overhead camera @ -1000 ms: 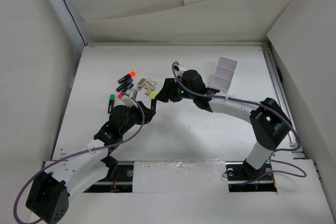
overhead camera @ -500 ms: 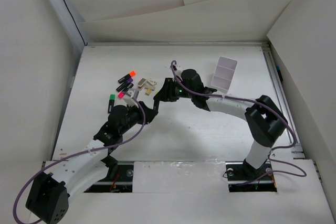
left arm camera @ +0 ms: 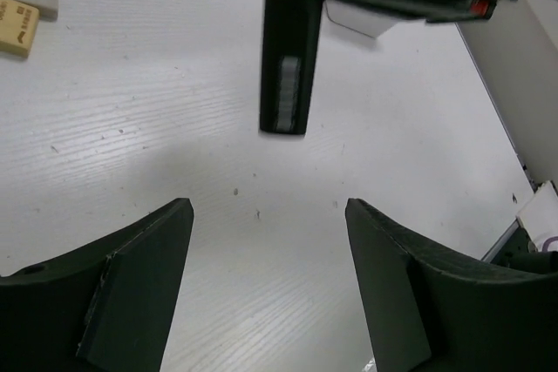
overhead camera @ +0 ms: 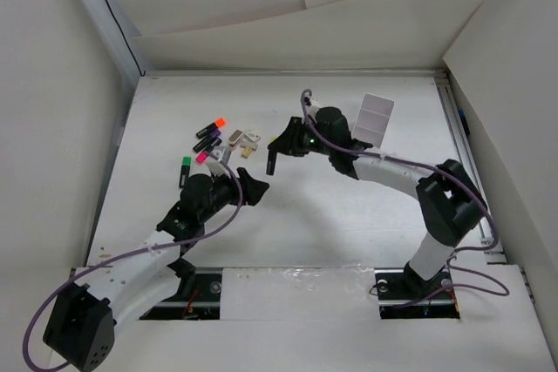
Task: Sort the stationery into containers
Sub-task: Pick up the pen from the center of the board, then place the pen in the storage box.
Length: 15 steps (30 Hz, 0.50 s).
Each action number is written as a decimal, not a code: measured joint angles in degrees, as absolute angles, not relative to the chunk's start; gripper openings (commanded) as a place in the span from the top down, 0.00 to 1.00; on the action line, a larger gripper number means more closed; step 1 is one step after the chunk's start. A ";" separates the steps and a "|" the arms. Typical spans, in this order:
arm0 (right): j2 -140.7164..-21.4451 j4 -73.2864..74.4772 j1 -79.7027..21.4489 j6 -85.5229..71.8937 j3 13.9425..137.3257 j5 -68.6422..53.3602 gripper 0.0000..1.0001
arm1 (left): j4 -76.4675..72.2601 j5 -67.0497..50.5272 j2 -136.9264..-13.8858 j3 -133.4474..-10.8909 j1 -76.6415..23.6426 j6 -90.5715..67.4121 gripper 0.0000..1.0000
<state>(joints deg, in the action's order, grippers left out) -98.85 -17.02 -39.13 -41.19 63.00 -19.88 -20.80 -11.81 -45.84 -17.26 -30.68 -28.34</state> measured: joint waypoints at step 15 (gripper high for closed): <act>-89.69 -14.44 -15.25 -33.85 67.11 22.81 0.94 | -21.65 0.36 -52.58 -17.28 -30.65 -32.49 0.32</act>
